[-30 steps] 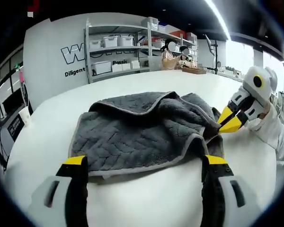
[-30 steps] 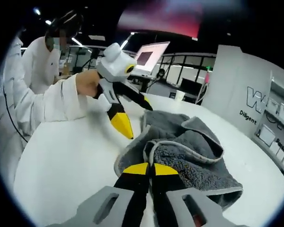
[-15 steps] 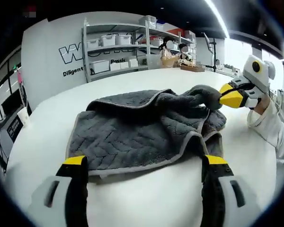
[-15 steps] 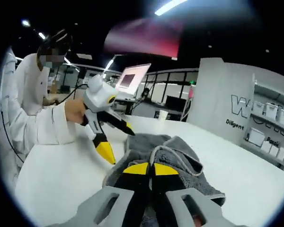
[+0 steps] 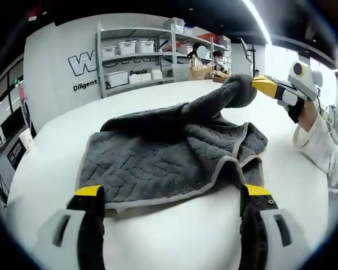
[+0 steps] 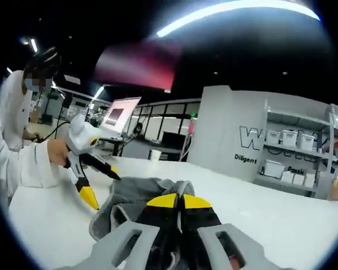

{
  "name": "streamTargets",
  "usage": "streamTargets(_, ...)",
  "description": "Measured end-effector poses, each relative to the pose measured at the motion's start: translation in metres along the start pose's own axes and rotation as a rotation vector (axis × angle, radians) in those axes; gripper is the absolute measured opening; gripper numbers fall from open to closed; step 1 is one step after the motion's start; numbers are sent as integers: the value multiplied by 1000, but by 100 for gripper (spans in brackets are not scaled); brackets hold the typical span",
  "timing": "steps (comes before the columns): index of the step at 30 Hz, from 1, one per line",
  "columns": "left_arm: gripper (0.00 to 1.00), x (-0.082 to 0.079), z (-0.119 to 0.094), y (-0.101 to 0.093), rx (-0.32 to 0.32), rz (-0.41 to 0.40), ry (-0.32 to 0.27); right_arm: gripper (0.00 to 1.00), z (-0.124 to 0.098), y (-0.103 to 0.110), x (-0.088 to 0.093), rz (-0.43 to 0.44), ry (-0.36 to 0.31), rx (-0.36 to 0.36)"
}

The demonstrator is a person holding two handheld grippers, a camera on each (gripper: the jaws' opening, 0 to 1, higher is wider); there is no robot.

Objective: Open the folded towel by lifting each exposed corner and separating the folded layers until the towel lies flat within the target outline without major curled edges

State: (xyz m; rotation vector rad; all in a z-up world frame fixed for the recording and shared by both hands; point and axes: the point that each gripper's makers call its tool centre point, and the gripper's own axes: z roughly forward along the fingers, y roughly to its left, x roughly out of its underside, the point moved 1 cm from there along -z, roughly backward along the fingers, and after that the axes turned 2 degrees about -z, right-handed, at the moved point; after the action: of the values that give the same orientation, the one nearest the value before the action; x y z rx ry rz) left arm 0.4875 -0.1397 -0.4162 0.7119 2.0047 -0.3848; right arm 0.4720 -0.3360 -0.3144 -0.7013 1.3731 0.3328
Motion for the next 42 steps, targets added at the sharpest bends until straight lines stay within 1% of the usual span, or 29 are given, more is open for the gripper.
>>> streamTargets(1, 99, 0, 0, 0, 2, 1, 0, 0, -1, -3, 0, 9, -4, 6)
streamTargets(2, 99, 0, 1, -1, 3, 1, 1, 0, -2, -10, 0, 32, -12, 35)
streamTargets(4, 99, 0, 1, -1, 6, 3, 4, 0, -4, -20, 2, 43, -7, 55)
streamTargets(6, 99, 1, 1, -2, 7, 6, 7, 0, -7, -29, 3, 69, -16, 94)
streamTargets(8, 99, 1, 1, -3, 10, 6, 7, 0, -10, -37, 3, 86, -23, 118)
streamTargets(9, 99, 1, 2, -3, 11, 7, 8, 0, -13, -44, 3, 106, -30, 144)
streamTargets(11, 99, 1, 2, -3, 12, 8, 8, 0, -16, -50, 5, 113, -25, 157)
streamTargets(15, 99, 1, 2, -3, 14, 9, 9, 0, -23, -67, 10, 137, -23, 221)
streamTargets(17, 99, 0, 2, -3, 14, 10, 8, 0, -25, -72, 13, 141, -15, 230)
streamTargets(18, 99, 0, 2, -3, 15, 11, 8, 0, -27, -78, 15, 147, -11, 258)
streamTargets(20, 99, 0, 2, -3, 15, 12, 8, 0, -29, -81, 17, 131, 3, 273)
streamTargets(21, 99, 0, 2, -3, 16, 13, 7, 0, -32, -86, 19, 131, 7, 297)
streamTargets(23, 99, -1, 2, -4, 16, 15, 8, 0, -35, -91, 21, 132, 15, 314)
streamTargets(25, 99, -1, 2, -4, 16, 16, 9, 0, -39, -97, 24, 156, 16, 340)
streamTargets(27, 99, 0, 2, -4, 16, 16, 10, 0, -43, -103, 27, 163, 30, 361)
streamTargets(29, 98, 0, 3, -4, 17, 16, 11, 0, -48, -108, 31, 150, 53, 393)
streamTargets(30, 98, 0, 3, -4, 18, 17, 11, 0, -52, -114, 34, 125, 79, 426)
streamTargets(31, 98, -1, 3, -4, 18, 17, 10, 0, -55, -117, 36, 120, 95, 449)
streamTargets(34, 98, -1, 3, -4, 19, 18, 10, 0, -59, -123, 42, 127, 124, 475)
streamTargets(37, 98, -1, 3, -5, 21, 17, 11, 0, -70, -137, 52, 83, 198, 547)
streamTargets(42, 98, 0, 4, -6, 26, 17, 13, 0, -80, -148, 61, 60, 262, 599)
